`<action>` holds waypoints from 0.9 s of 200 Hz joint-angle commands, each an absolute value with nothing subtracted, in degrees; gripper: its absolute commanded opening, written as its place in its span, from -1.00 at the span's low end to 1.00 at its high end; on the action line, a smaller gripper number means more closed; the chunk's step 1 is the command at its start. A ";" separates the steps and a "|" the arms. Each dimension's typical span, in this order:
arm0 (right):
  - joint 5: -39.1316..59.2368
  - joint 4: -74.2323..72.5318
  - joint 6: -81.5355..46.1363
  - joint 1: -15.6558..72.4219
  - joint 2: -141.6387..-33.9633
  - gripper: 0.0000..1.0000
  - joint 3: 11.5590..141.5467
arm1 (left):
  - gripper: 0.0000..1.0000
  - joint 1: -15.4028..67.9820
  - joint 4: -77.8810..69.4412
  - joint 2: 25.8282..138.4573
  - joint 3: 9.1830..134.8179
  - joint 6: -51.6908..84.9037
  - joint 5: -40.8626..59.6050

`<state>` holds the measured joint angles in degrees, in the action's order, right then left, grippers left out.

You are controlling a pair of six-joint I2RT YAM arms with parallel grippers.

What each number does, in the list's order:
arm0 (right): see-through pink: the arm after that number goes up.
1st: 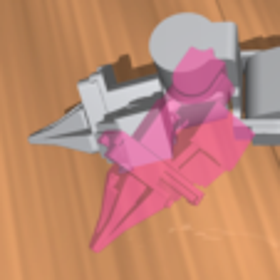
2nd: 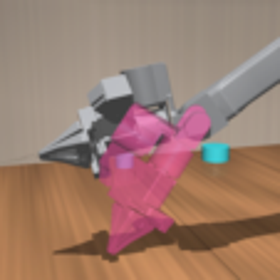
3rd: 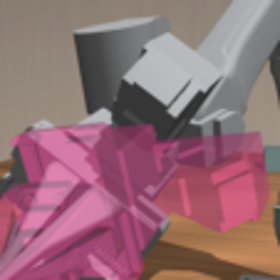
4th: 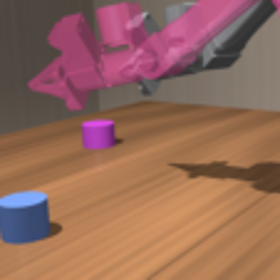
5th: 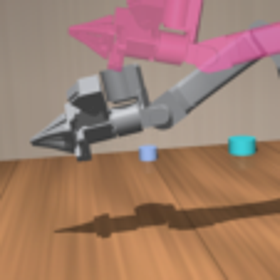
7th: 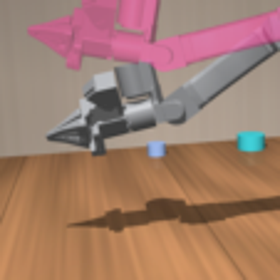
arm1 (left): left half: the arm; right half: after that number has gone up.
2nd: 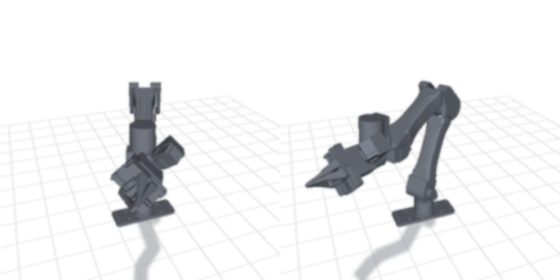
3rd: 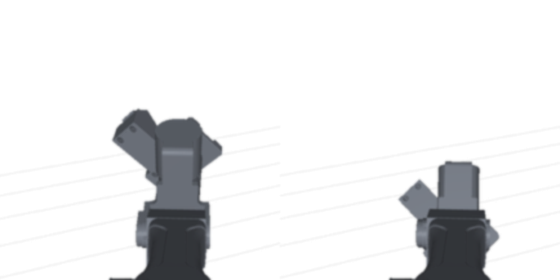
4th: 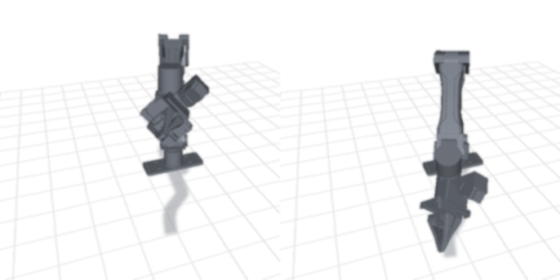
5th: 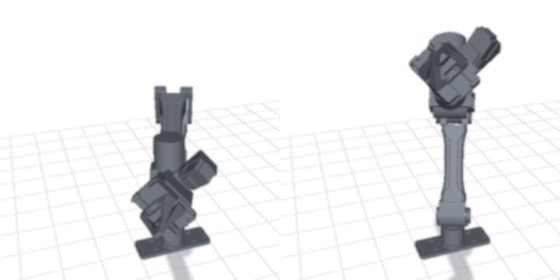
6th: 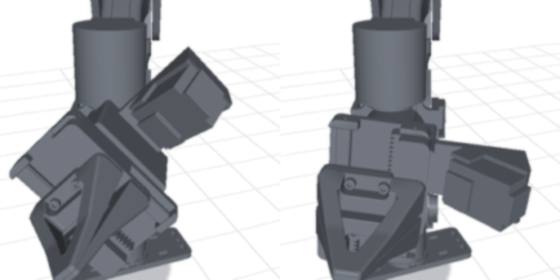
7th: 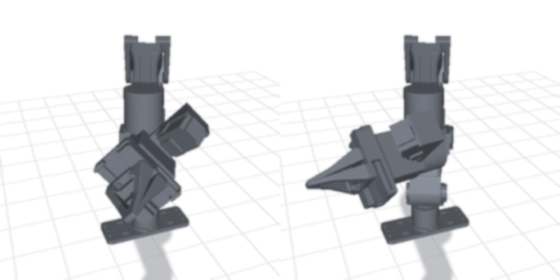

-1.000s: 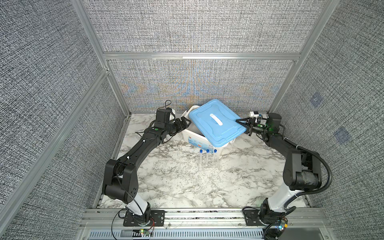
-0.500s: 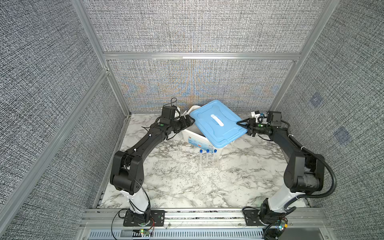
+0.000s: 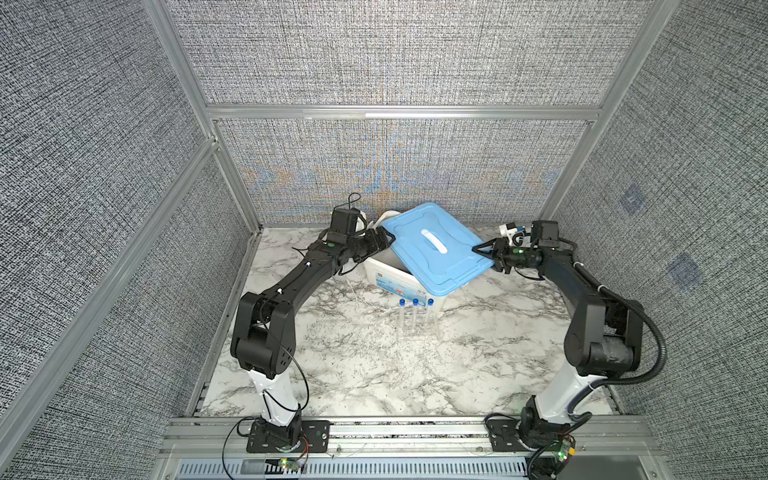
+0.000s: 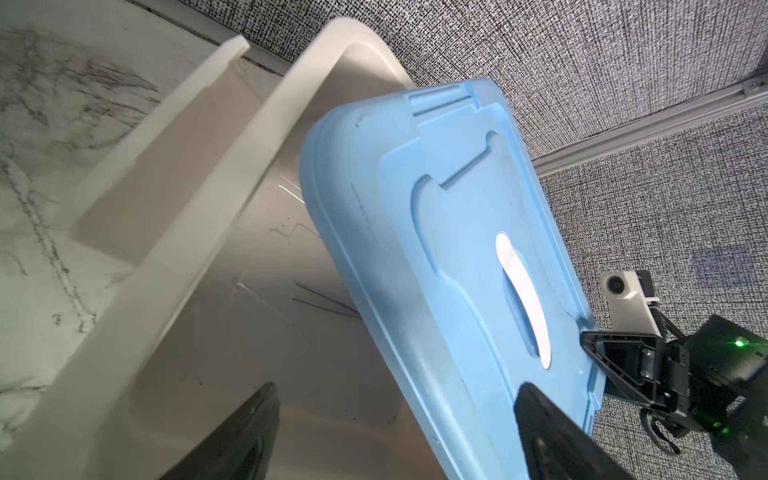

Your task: Organize the chemistry lab equipment

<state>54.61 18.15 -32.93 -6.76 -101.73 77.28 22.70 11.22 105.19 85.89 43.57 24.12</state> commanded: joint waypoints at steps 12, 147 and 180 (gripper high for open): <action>54.45 20.23 -30.60 -6.70 -102.44 -0.19 77.93 | 0.74 22.68 10.66 107.90 87.99 44.78 25.04; 54.17 23.02 -27.60 -6.69 -101.69 -0.19 79.04 | 0.40 22.97 -0.71 112.90 88.66 52.39 25.68; 54.04 23.39 -26.95 -6.68 -101.51 -0.19 79.00 | 0.32 23.02 -0.44 113.50 89.91 54.05 25.59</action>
